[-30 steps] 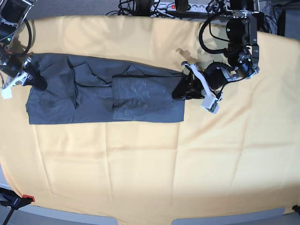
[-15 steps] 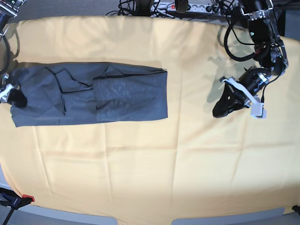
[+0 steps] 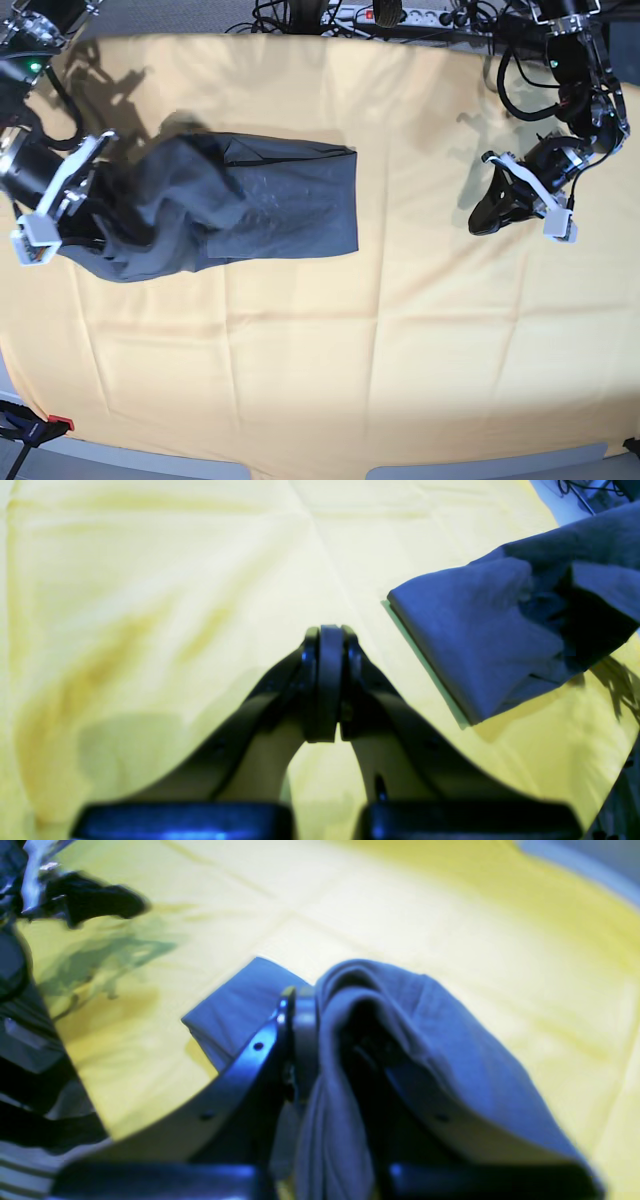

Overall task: Fold the T-shirt properly
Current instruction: 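Lift the strip end in the right gripper and fold it over the middle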

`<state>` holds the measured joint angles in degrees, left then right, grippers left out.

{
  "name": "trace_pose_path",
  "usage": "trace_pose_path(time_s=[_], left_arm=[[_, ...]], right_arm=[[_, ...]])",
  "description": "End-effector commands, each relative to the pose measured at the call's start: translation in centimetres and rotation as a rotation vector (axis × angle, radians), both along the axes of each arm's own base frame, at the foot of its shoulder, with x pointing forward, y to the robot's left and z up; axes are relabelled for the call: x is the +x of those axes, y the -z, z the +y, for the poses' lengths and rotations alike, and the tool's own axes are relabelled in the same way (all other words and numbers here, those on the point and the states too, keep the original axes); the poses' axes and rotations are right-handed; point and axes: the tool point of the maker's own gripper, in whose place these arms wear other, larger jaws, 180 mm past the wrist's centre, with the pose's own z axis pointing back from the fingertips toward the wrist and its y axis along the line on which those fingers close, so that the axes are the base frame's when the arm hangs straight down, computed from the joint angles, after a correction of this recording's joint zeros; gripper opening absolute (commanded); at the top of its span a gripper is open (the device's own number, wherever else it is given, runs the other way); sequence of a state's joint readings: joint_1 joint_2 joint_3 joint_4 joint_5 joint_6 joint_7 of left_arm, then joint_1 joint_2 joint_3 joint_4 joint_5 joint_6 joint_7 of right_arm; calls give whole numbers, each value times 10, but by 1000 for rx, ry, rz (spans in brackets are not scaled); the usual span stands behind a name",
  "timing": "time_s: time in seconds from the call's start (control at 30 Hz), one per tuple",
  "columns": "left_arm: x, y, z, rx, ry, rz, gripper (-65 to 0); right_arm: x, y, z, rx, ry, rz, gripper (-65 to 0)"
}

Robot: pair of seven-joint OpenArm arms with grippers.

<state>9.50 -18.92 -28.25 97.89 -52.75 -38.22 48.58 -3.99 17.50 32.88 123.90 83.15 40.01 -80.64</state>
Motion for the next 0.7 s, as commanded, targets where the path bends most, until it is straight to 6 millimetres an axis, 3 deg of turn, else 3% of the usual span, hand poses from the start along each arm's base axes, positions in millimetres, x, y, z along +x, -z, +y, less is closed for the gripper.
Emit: trace_pose_path(time_s=[0.0,0.13,0.33,0.5,0.67], left_arm=[[5,-18,1,-14,6,-60,-650],[5,-18,1,-15,6,-61,-650],[4,-17,1,-14,6,-57,-650],[0,-13,0,-15,8,-42,-650],[0,-13,0,-19,9,-42,-650]], right_arm=[[-1,-17,16,54,-50,-61,-650],[0,2,66,109,-153,-6,-650],[25,36,112,59,-197,51,-650],[24,35,151,77,-289,51,-650],[25,47,186,62,-311,50,-650]])
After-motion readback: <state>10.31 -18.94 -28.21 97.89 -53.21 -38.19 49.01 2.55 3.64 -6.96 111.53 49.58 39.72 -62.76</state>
